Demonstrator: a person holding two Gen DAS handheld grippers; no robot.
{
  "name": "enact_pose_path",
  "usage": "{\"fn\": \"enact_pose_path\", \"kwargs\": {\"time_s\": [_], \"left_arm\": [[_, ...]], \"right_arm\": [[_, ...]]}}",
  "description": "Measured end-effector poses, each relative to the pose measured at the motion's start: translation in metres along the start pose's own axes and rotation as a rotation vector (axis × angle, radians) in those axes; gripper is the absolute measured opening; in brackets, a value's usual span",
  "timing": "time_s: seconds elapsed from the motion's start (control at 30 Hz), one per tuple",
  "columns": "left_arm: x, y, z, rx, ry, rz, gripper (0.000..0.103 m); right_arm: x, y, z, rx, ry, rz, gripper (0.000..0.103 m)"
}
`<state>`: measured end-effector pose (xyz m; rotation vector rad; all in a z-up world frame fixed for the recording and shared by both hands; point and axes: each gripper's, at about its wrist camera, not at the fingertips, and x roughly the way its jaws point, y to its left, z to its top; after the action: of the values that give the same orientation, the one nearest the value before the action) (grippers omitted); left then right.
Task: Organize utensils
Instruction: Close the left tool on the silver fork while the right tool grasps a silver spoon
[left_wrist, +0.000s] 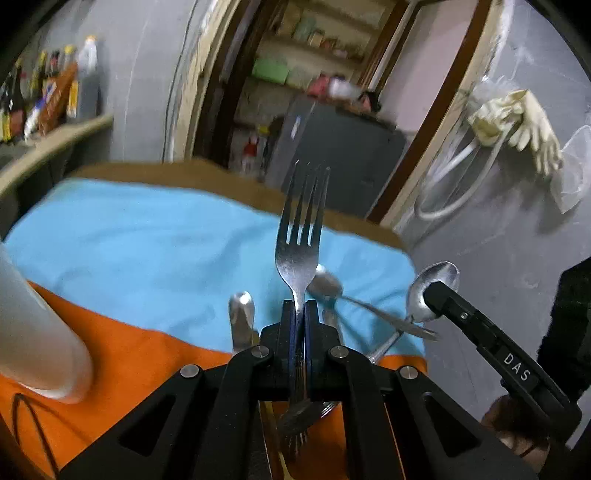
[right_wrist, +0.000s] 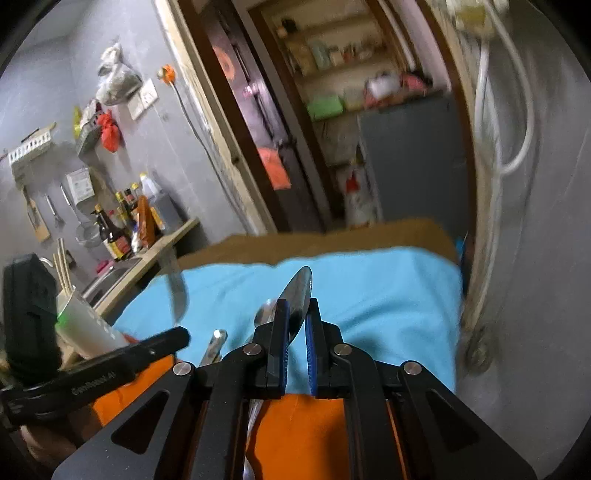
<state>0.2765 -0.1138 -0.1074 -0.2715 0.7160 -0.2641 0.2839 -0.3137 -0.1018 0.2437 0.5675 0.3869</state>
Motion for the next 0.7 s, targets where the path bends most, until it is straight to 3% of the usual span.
{"fn": "enact_pose_path", "kwargs": {"time_s": [0.2,0.7], "left_arm": [[-0.03,-0.019,0.001,0.058,-0.13,0.007,0.002],[-0.049,-0.01,0.001,0.067,-0.155,-0.038,0.002]], "right_arm": [[-0.024,0.017,0.0,-0.051,-0.107,-0.065,0.001],[-0.043,0.041,-0.014,-0.076,-0.129,-0.055,0.001]]}}
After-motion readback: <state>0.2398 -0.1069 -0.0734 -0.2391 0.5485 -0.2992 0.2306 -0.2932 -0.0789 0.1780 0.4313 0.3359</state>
